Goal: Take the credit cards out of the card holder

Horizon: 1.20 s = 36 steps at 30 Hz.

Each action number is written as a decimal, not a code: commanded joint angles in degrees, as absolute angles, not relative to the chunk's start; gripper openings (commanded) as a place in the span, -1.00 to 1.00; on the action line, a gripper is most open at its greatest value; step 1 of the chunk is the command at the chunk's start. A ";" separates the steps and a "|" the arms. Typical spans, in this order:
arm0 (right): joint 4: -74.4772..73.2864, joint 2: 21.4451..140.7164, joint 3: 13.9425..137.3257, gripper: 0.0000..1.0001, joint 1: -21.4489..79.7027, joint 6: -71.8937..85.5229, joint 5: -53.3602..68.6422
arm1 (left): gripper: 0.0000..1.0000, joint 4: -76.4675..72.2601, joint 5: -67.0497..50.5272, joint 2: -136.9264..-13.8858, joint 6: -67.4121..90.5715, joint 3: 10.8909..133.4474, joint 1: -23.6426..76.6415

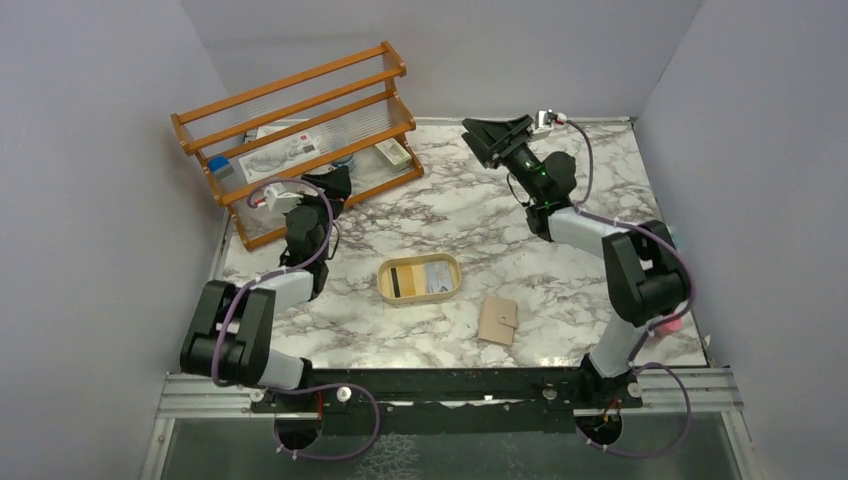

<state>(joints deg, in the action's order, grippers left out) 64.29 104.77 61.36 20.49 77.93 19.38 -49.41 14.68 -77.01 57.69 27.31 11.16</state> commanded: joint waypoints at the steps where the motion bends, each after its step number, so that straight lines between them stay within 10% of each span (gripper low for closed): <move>1: 63.95 96.73 54.26 0.65 19.81 73.28 21.46 | 0.85 -75.64 14.81 -87.24 67.30 29.45 9.70; 36: 50.84 79.13 41.71 0.65 12.95 66.66 24.82 | 0.59 -85.25 7.48 -126.24 80.97 62.29 0.53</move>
<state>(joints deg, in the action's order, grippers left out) 50.06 77.67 40.58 13.37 67.59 22.79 -84.97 10.44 -124.01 81.12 58.78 1.91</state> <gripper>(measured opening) 0.827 0.798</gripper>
